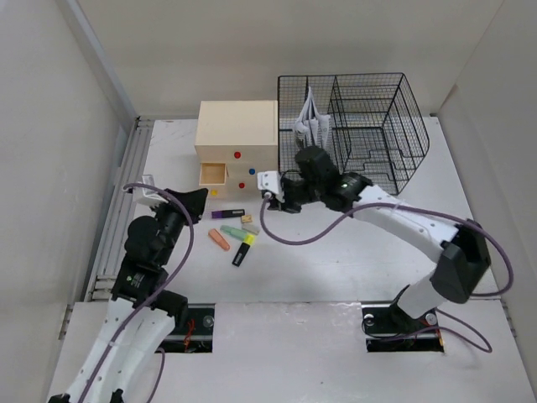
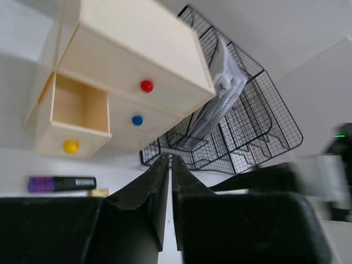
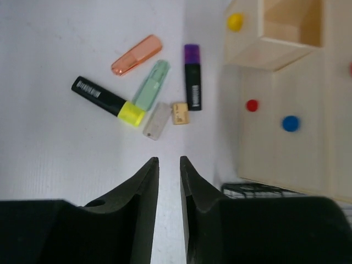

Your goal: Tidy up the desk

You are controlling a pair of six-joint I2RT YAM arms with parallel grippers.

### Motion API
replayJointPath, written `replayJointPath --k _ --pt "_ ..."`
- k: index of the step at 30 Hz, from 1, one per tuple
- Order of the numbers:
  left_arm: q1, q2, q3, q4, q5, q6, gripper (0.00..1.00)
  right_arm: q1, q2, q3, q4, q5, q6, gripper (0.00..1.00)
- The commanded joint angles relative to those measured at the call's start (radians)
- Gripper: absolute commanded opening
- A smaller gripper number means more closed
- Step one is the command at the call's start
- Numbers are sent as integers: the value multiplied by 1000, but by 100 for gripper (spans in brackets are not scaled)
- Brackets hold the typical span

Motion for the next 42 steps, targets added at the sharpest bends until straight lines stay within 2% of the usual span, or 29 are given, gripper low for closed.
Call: replayJointPath --k 1,4,6,8,11,12,23,28,32,42 --pt "-4 -24 161 -85 12 163 4 54 116 58 -8 103 -8 27" --pt "-4 7 269 -160 23 304 20 111 260 147 -8 255 96 27" --pt "-4 43 281 -218 -21 409 27 133 351 192 -27 307 119 28" --pt "-21 44 251 -212 -70 426 29 149 407 228 -28 344 153 30" --pt "-18 21 176 -154 -12 426 43 182 449 256 -28 418 173 34" --pt "-18 11 176 -154 6 426 44 182 476 265 -28 429 182 34" --pt "-18 -28 177 -154 6 426 46 182 619 390 -31 551 225 38" --pt "-18 -29 177 -154 -3 426 49 182 653 411 -63 515 207 44" --pt "-18 -29 177 -154 -3 426 51 182 662 411 -72 504 188 44" --pt "-18 -38 177 -154 -3 426 51 182 717 440 -98 440 159 53"
